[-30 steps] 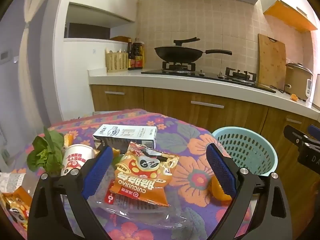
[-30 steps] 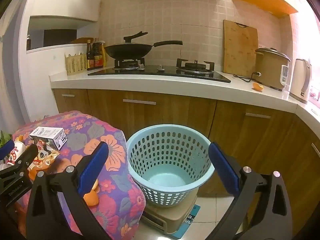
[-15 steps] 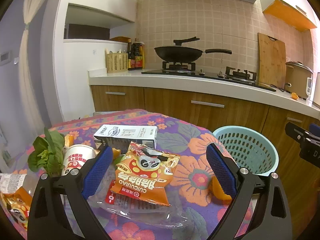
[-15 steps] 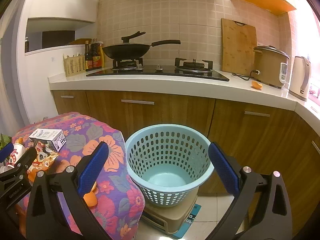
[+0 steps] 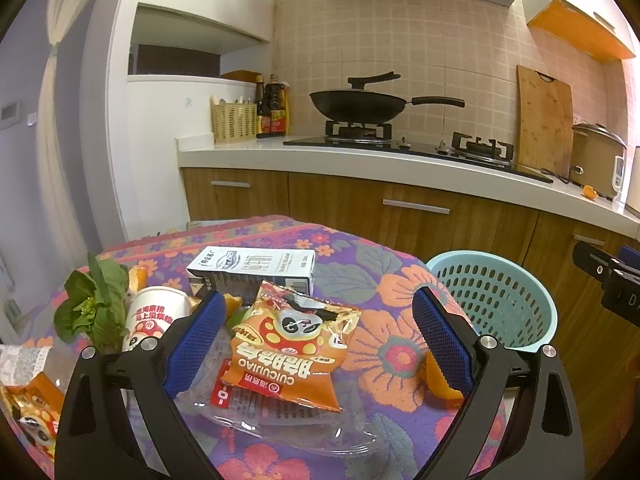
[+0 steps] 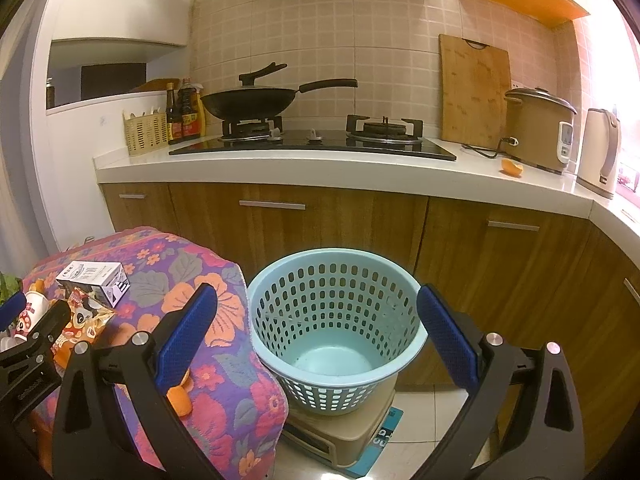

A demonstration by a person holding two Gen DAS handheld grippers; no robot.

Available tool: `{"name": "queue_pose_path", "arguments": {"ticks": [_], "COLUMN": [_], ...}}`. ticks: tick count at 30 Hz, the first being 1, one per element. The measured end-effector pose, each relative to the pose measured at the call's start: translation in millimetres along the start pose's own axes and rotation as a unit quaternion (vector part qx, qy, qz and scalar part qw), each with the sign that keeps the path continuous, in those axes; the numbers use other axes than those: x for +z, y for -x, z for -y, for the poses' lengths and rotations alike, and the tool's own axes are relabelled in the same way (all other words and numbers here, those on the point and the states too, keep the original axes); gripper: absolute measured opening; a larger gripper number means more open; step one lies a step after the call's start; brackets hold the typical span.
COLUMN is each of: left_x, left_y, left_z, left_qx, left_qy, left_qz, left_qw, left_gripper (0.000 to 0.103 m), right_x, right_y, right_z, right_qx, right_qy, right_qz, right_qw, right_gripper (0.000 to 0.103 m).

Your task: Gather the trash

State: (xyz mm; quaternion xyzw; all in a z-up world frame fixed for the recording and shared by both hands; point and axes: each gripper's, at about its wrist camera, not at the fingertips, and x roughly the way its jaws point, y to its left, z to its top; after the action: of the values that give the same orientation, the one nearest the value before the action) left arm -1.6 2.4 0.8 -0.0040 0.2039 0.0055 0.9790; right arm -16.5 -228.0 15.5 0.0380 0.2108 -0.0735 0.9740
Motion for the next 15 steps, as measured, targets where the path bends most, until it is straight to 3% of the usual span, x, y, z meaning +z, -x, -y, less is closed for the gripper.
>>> {"name": "queue_pose_path", "arguments": {"ticks": [15], "left_x": [-1.5], "left_y": [1.0], "left_z": [-0.7], "left_qx": [0.000], "left_qy": [0.000], "left_qz": [-0.002], "left_qw": [1.0000], "left_gripper": [0.091], "right_x": [1.7], "right_y": [-1.8], "right_z": [2.9], "right_qx": [-0.001], "right_qy": [-0.002], "right_qz": [-0.002], "right_qw": [1.000], "right_gripper": [0.095]}}
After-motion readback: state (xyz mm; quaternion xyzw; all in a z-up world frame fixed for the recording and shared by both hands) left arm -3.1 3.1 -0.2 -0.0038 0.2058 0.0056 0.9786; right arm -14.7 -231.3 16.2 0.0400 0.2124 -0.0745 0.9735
